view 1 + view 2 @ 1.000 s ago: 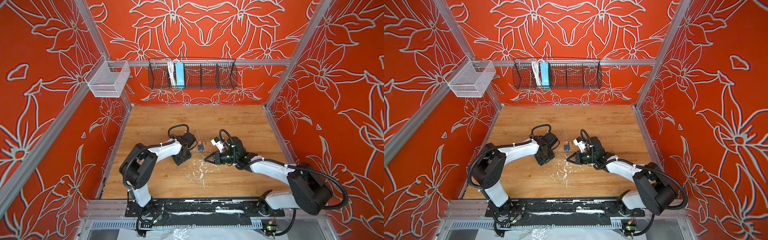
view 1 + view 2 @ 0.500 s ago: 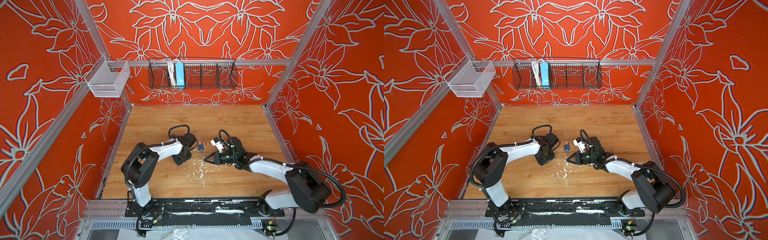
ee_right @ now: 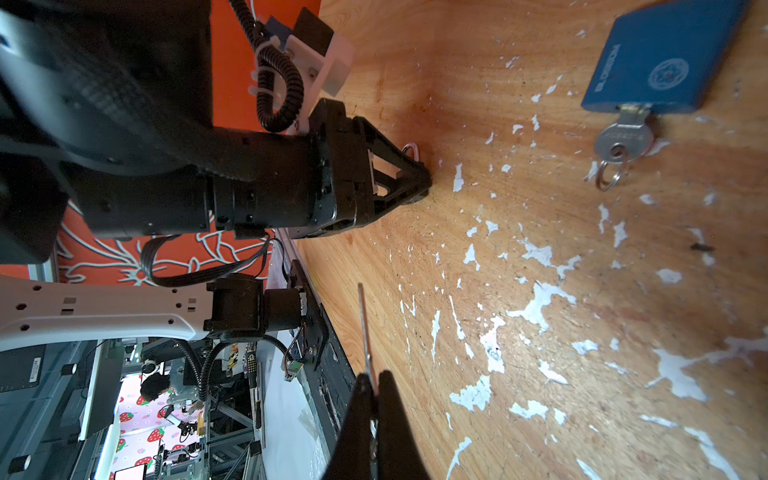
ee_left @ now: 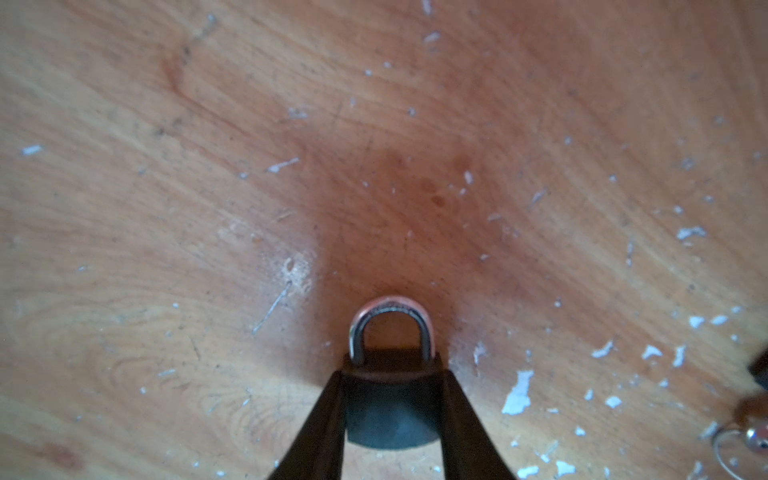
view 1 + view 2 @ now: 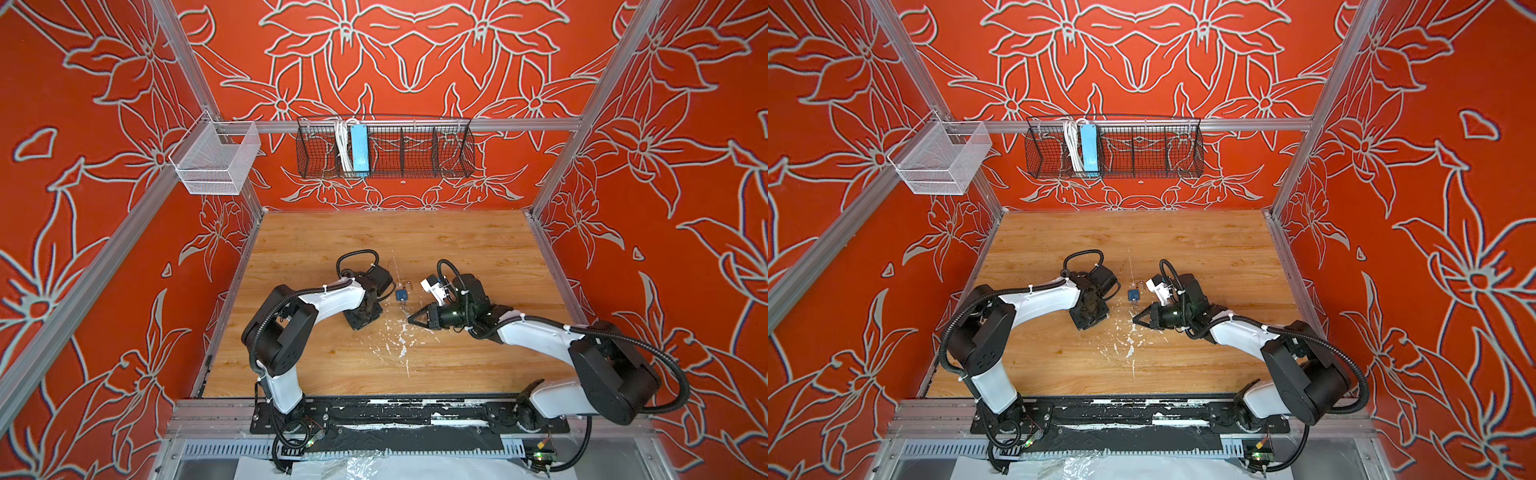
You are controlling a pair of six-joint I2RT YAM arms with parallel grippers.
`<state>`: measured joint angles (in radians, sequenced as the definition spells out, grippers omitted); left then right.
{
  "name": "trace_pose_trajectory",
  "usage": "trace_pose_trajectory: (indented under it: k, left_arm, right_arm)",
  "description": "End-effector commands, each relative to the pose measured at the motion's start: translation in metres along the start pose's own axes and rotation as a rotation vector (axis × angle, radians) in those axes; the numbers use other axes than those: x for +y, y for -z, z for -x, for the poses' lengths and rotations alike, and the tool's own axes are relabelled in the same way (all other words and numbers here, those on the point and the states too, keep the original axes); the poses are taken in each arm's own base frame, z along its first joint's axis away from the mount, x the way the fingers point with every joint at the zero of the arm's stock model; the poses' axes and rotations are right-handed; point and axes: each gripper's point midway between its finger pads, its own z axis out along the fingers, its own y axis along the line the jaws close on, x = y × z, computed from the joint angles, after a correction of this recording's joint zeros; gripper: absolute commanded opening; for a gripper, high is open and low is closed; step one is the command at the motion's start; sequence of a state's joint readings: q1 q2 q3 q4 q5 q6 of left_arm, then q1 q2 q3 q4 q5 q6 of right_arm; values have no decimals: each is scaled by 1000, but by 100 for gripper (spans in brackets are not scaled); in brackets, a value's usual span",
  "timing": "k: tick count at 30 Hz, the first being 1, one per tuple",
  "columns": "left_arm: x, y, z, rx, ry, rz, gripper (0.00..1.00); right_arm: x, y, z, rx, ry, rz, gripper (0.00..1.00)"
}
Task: Unlock with the key
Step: 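Close the left gripper on the dark padlock body, then lift the dark padlock with the left gripper toward the key in the right gripper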
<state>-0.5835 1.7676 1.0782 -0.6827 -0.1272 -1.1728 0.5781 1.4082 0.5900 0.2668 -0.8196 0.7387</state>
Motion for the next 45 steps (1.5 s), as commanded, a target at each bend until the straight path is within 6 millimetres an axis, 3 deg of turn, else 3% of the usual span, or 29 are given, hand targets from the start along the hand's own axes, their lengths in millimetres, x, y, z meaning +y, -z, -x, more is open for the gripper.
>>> trace_pose_trajectory:
  k: [1,16,32,45]
  left_arm:
    - [9,0,1,-13,6,18,31]
    - [-6,33,0,-23,28,-136,25]
    - [-33,96,-21,-57,102,-391,18]
    - [-51,122,-35,-86,80,-464,17]
  right_arm:
    - [8,-2,7,-7,28,19,0]
    - [2,1,9,-39,-13,-32,0]
    - [2,-14,-8,-134,-19,-175,0]
    - [21,-19,-15,-181,48,-149,0]
